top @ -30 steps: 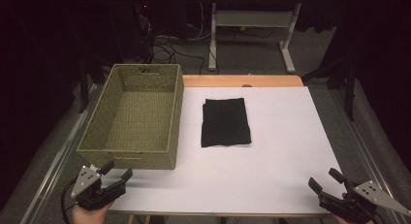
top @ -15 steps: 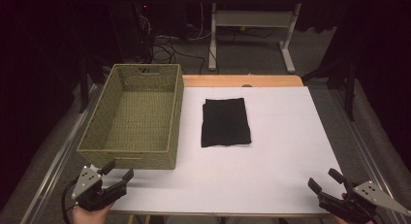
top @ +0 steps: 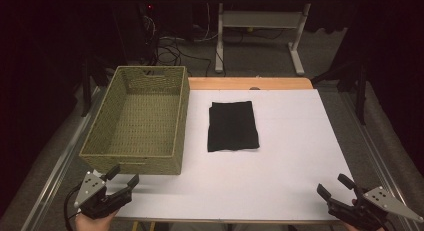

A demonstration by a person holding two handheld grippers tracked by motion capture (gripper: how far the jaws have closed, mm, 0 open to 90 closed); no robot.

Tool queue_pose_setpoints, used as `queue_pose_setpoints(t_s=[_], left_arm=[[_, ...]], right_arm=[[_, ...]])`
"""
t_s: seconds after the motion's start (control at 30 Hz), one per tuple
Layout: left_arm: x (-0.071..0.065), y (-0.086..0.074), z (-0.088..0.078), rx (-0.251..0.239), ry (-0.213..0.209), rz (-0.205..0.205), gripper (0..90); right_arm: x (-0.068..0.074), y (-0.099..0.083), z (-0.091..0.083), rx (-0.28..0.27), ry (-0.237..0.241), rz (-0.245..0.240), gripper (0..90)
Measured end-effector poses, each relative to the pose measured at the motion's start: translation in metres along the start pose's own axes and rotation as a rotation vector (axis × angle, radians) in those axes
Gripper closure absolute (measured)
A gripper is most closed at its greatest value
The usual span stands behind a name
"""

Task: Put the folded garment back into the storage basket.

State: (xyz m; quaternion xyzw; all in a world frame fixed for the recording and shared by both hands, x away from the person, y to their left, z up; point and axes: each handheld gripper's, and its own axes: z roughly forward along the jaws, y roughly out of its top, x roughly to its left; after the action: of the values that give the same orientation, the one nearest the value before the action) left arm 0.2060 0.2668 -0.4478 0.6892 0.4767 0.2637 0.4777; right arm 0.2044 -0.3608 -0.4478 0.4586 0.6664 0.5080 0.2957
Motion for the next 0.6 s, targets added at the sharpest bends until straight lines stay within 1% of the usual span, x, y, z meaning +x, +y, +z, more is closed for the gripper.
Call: queue_pose_setpoints(t_s=[0.43, 0.53, 0.6], left_arm=[[-0.013, 0.005, 0.003, -0.010, -0.040, 0.023, 27.0], [-0.016, 0.006, 0.003, -0.020, -0.033, 0.024, 26.9], [-0.016, 0.007, 0.002, -0.025, -0.038, 0.018, 26.9]], right_arm=[[0.000, 0.000, 0.000, -0.001, 0.001, 0.004, 20.2], [0.000, 0.000, 0.000, -0.002, 0.000, 0.006, 20.2], [0.000, 0.000, 0.000, -0.002, 0.000, 0.008, 20.2]])
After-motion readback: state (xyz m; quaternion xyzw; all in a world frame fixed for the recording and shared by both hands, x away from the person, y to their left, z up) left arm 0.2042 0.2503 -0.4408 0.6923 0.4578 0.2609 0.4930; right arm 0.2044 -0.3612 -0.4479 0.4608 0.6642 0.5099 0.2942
